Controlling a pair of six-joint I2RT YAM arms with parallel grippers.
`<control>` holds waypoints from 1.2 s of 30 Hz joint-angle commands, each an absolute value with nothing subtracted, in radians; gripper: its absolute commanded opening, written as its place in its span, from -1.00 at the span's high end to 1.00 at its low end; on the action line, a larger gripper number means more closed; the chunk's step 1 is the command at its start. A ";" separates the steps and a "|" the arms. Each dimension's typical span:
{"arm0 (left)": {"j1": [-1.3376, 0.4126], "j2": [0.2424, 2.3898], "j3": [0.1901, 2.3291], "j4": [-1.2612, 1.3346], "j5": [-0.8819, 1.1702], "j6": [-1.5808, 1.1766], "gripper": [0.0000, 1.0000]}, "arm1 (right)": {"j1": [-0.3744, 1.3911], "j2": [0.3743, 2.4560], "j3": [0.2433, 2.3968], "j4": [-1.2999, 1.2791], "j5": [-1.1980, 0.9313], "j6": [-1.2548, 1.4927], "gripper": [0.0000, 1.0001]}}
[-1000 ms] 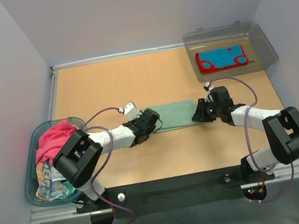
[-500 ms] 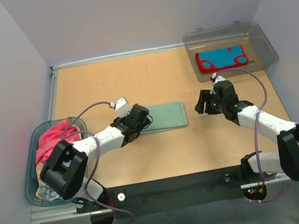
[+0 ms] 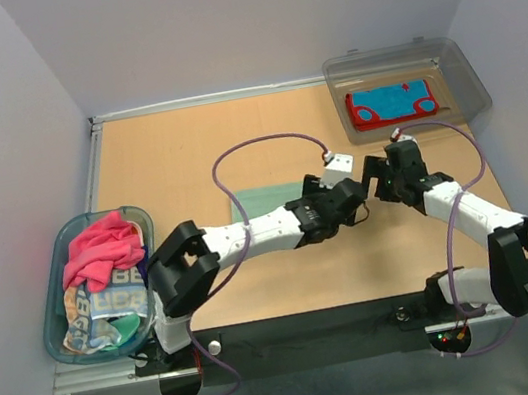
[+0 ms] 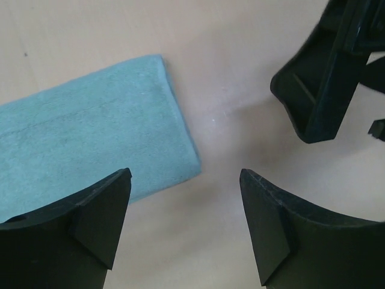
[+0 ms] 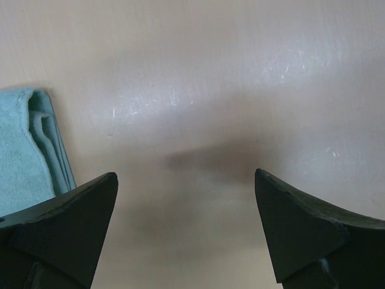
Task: Fold and stack the towels
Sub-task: Smooth out wrinkles on the folded towel, then neatly place the folded towel into the bin
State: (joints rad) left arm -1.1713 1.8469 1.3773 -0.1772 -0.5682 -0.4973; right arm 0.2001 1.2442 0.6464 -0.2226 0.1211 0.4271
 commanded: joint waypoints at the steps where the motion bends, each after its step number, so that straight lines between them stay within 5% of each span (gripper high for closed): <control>1: -1.173 1.916 1.468 -0.250 -0.591 -0.373 -0.62 | 0.163 1.249 0.644 -0.229 0.123 0.448 -1.00; 22: -1.177 2.226 1.623 -0.359 -0.586 -0.416 -0.45 | 0.144 1.213 0.592 -0.196 0.054 0.456 -1.00; 26: -1.161 2.232 1.600 -0.362 -0.562 -0.457 -0.18 | 0.144 1.198 0.580 -0.175 0.009 0.454 -0.99; 29: -1.134 2.201 1.560 -0.324 -0.531 -0.474 0.29 | 0.144 1.187 0.569 -0.157 -0.035 0.454 -0.99; 30: -1.128 2.188 1.531 -0.296 -0.526 -0.474 0.58 | 0.144 1.183 0.568 -0.152 -0.061 0.454 -0.99; 36: -1.112 2.057 1.422 -0.183 -0.482 -0.454 0.91 | 0.144 1.193 0.549 -0.058 -0.256 0.497 -1.00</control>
